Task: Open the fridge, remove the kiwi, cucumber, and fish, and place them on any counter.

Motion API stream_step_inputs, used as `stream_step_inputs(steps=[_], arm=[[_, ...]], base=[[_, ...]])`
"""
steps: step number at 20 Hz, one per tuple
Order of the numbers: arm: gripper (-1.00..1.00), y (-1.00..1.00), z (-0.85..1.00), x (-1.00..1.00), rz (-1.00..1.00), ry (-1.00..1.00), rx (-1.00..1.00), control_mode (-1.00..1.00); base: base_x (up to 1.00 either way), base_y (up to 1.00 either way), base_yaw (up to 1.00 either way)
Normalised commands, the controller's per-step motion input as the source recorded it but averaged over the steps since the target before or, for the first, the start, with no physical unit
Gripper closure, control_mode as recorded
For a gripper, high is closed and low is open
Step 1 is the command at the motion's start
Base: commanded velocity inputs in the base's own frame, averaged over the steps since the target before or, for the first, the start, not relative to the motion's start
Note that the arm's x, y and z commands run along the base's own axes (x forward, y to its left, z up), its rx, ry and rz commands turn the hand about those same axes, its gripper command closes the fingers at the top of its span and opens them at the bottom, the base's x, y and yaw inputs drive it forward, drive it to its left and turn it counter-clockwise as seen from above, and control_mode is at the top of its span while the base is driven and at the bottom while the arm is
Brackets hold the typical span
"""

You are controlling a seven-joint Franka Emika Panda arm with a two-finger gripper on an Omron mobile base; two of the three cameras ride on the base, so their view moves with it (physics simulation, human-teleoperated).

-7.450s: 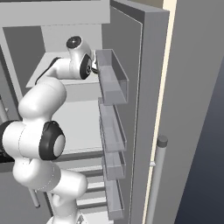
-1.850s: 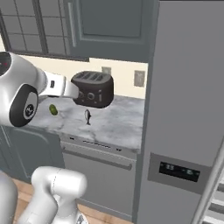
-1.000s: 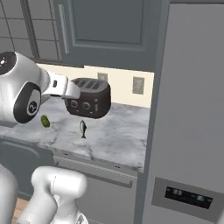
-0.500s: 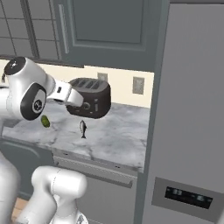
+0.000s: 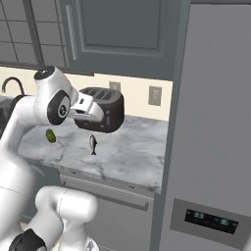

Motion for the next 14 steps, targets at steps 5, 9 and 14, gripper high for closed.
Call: stream_step_inputs(steps=[5,9,14], arm=[[1.0,-0.12,-0.73,0.46,0.01,0.08,0.0,-1.0],[1.0,-0.22,-0.77,0.46,0.02,0.05,0.0,-1.0],[1.0,-0.29,-0.72,0.49,0.03,0.06,0.0,-1.0]], base=[[0.0,0.0,0.0],[0.0,0.0,0.0],[0.0,0.0,0.0]])
